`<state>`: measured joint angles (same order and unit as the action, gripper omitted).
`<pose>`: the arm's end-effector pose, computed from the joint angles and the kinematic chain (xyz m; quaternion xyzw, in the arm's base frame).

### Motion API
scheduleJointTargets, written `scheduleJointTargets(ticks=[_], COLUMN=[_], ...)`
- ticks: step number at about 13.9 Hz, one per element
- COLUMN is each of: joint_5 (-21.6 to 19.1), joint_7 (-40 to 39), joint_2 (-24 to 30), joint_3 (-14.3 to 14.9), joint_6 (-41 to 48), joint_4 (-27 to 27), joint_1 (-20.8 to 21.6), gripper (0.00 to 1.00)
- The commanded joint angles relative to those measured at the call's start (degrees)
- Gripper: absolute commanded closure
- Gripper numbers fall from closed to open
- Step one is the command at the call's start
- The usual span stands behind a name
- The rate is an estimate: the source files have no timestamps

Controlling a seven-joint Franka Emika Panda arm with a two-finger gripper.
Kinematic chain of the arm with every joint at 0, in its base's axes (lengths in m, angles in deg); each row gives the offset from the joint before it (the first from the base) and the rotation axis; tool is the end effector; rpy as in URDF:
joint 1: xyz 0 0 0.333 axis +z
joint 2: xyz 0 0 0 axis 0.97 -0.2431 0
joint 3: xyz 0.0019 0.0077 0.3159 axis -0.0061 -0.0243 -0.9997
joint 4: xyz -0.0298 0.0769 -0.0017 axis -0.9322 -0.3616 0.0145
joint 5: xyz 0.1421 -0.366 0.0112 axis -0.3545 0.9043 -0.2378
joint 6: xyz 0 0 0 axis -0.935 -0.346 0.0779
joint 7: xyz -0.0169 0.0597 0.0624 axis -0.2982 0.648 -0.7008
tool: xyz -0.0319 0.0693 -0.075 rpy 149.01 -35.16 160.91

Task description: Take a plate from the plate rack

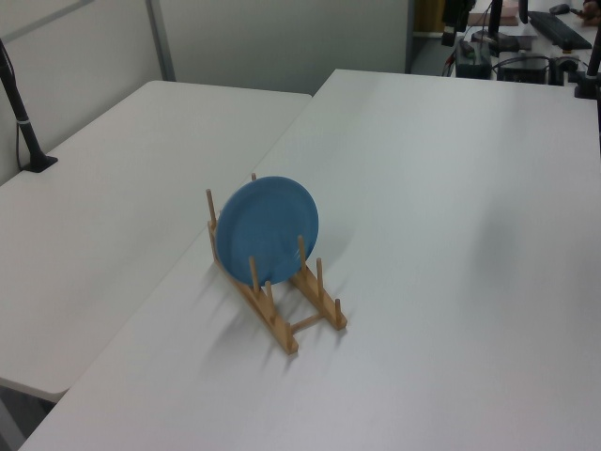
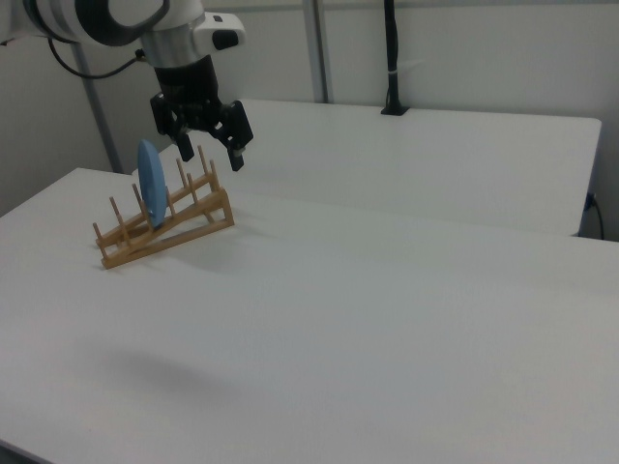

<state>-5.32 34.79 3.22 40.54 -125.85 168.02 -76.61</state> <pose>0.5511 -0.0554 0.6448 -0.9983 -0.0143 -0.0551 0.0087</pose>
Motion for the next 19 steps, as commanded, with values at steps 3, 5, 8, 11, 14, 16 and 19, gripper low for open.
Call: scheduleJointTargets(ticks=[3, 5, 8, 11, 14, 16, 19], joint_5=[-0.18, 0.00, 1.32, 1.66, 10.86, 18.15, 30.82], joint_7=[-10.91, -4.35, 1.04, 6.90, 22.79, 33.34, 46.81], joint_2=[-2.84, -4.15, -5.65, -7.31, -11.18, -14.25, -18.91], joint_3=[-2.10, -3.33, -4.65, -5.18, -6.32, -7.20, -8.43], joint_6=[-5.35, -13.18, -19.18, -23.82, -32.52, -37.36, -41.77], joint_4=[0.72, 0.89, 0.63, 0.45, 0.54, 0.54, 0.54], joint_1=[3.13, 5.32, 8.31, 13.40, 19.65, 20.97, 22.39], gripper=[0.00, 0.00, 0.00, 0.00, 0.00, 0.00, 0.08])
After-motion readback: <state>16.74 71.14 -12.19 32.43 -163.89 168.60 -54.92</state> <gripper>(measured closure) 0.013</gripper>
